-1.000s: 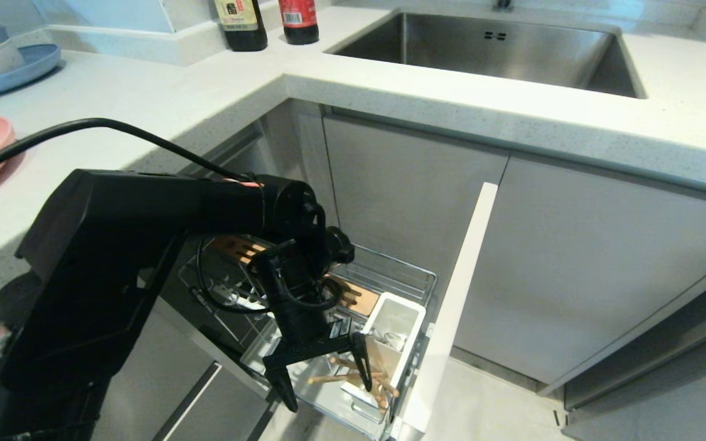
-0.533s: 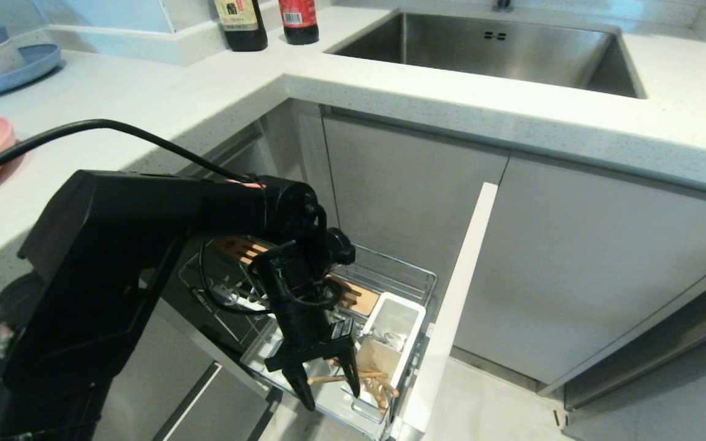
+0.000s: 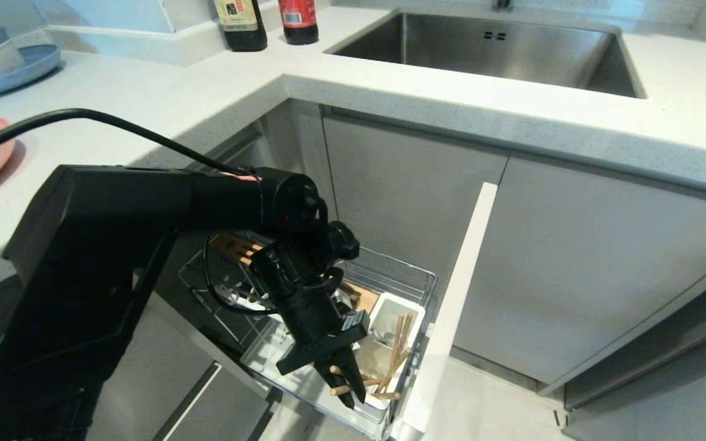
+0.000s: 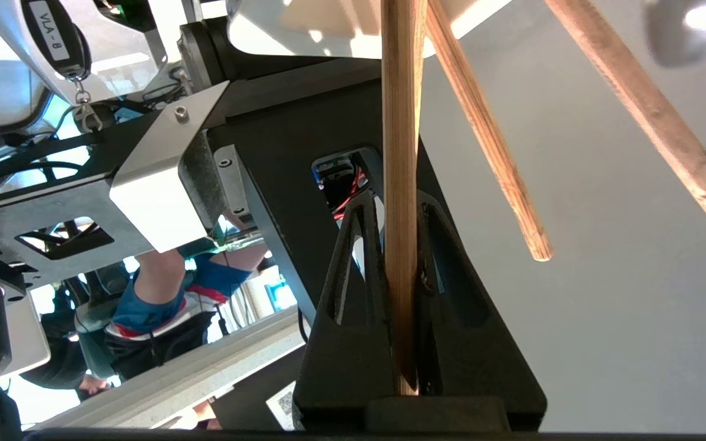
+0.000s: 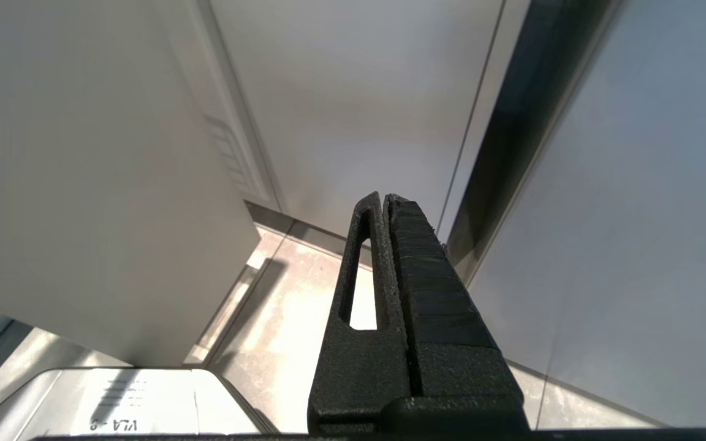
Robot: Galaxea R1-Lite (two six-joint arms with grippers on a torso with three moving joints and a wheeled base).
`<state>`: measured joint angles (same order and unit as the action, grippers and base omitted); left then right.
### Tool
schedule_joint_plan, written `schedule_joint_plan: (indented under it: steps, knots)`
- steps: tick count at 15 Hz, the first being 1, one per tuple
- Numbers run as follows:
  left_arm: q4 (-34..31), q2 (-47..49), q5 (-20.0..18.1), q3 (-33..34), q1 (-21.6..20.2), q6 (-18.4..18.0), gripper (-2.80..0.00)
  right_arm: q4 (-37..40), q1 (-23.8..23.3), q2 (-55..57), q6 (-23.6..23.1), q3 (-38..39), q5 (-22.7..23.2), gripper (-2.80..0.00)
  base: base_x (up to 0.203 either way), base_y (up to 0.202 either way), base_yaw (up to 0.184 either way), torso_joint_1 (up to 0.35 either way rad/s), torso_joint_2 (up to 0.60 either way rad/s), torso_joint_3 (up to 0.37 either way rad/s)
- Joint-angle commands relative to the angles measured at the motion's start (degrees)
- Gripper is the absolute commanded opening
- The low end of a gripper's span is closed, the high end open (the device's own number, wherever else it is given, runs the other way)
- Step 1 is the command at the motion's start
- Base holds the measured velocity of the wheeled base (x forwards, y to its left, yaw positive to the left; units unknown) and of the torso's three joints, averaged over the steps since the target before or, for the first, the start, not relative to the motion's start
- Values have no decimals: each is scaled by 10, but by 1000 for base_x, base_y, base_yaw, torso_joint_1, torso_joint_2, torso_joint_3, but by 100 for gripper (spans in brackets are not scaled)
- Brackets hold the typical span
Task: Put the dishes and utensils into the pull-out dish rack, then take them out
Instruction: Take the chopsticks out of the cupboard
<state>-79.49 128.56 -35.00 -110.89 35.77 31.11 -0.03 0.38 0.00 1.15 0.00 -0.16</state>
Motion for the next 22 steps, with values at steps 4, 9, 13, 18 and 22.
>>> schedule_joint_plan:
  steps: [4, 9, 13, 18, 22]
  knots:
    - [-6, -9, 1, 0, 2, 10, -280, -1, 0, 0, 0, 1, 0, -280, 0, 0, 0, 0, 0, 0]
    - [-47, -38, 85, 1, 11, 12, -280, 0, 0, 0, 0, 1, 0, -280, 0, 0, 0, 0, 0, 0]
    - [-51, -84, 122, 1, 14, 13, -280, -1, 0, 0, 0, 1, 0, -280, 0, 0, 0, 0, 0, 0]
    - [-82, -122, 117, 5, 22, 18, -280, 0, 0, 0, 0, 1, 1, -280, 0, 0, 0, 0, 0, 0]
    - [-82, -181, 118, 6, 39, 38, -280, -1, 0, 0, 0, 1, 0, -280, 0, 0, 0, 0, 0, 0]
